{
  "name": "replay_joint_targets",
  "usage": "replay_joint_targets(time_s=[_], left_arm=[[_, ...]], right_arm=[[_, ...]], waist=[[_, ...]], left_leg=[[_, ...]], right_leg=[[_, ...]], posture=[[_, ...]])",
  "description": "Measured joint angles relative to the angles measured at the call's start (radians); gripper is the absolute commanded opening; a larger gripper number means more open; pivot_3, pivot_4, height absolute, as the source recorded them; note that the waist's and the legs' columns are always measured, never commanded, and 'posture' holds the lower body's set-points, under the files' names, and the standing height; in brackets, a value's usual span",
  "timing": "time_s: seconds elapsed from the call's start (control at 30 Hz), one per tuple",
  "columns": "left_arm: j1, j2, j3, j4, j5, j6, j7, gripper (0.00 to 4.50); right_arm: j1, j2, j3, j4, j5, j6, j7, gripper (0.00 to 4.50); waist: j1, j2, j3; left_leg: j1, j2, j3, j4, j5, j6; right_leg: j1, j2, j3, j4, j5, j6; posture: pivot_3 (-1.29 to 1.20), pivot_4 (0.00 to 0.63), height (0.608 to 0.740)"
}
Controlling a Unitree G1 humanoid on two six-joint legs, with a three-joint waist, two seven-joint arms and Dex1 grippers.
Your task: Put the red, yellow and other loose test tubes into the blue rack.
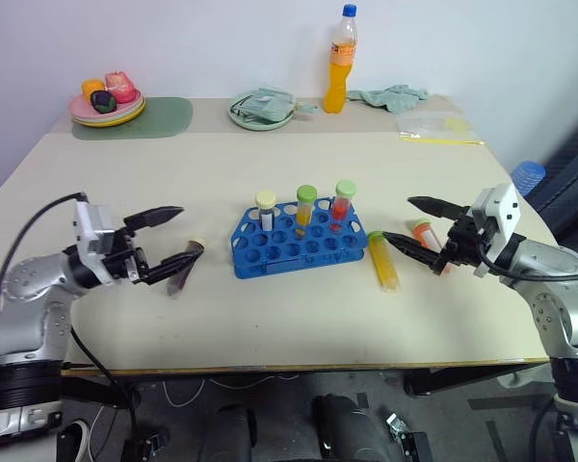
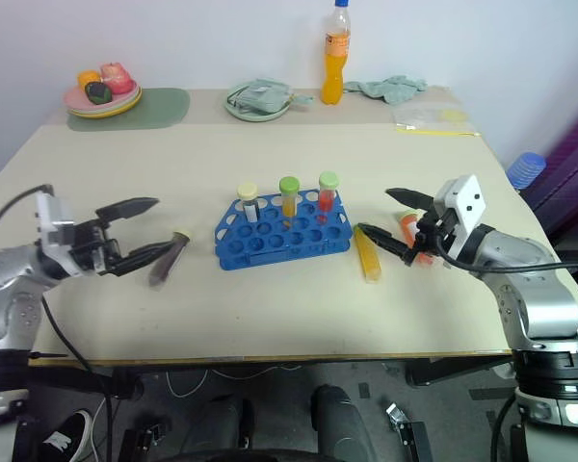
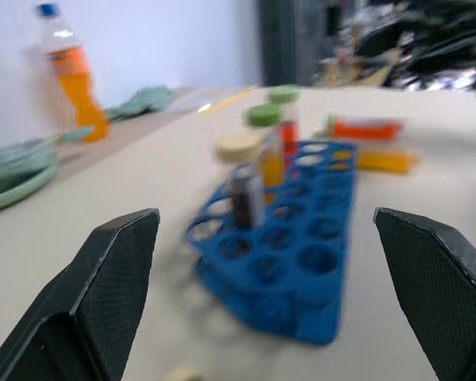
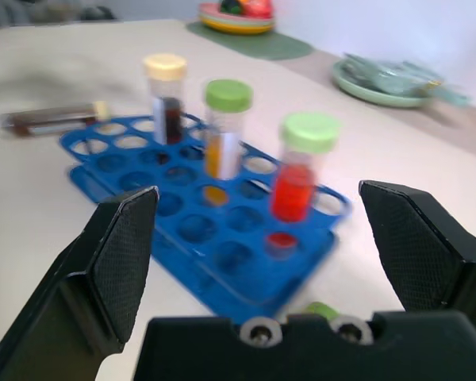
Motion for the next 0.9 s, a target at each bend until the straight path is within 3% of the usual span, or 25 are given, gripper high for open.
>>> replay_joint_targets(time_s=[0.23,0.47,0.7,0.9], left_arm=[[-0.071,-0.015,-0.062,0.04,0.0,0.0,-0.042,4.46],[-0.114,-0.066,-0.093,0.113,0.007,-0.03,-0.08,4.46],[-0.055,-0.109,-0.105,0.06,0.013,-0.049,-0.05,4.46],[0.058,-0.117,-0.096,-0.108,-0.005,-0.015,0.037,4.46]], right_arm=[[-0.037,-0.057,-0.016,0.003,-0.039,0.262,-0.182,4.5],[-0.294,-0.13,0.068,0.108,-0.039,0.811,-0.292,4.5],[-0.55,-0.091,0.224,0.411,-0.132,0.888,-0.308,4.5],[-0.655,-0.031,0.357,0.628,-0.204,0.843,-0.254,4.5]], waist=[[-0.001,0.0,0.0],[-0.006,0.0,0.0],[-0.014,0.0,0.0],[-0.026,0.0,0.0]], left_leg=[[0.0,0.0,0.0,0.0,0.0,0.0],[0.0,0.0,0.001,-0.001,0.0,0.0],[-0.001,0.0,0.002,-0.001,0.0,0.001],[-0.002,0.0,0.002,-0.001,0.0,0.001]], right_leg=[[0.0,0.0,0.0,-0.001,0.0,0.0],[-0.002,0.001,0.002,0.0,0.0,-0.001],[-0.003,0.0,0.002,-0.001,0.0,0.0],[-0.003,-0.001,0.002,-0.001,0.001,0.001]], posture=[[0.0,0.15,0.74],[0.0,0.15,0.74],[0.0,0.15,0.74],[0.0,0.15,0.74]])
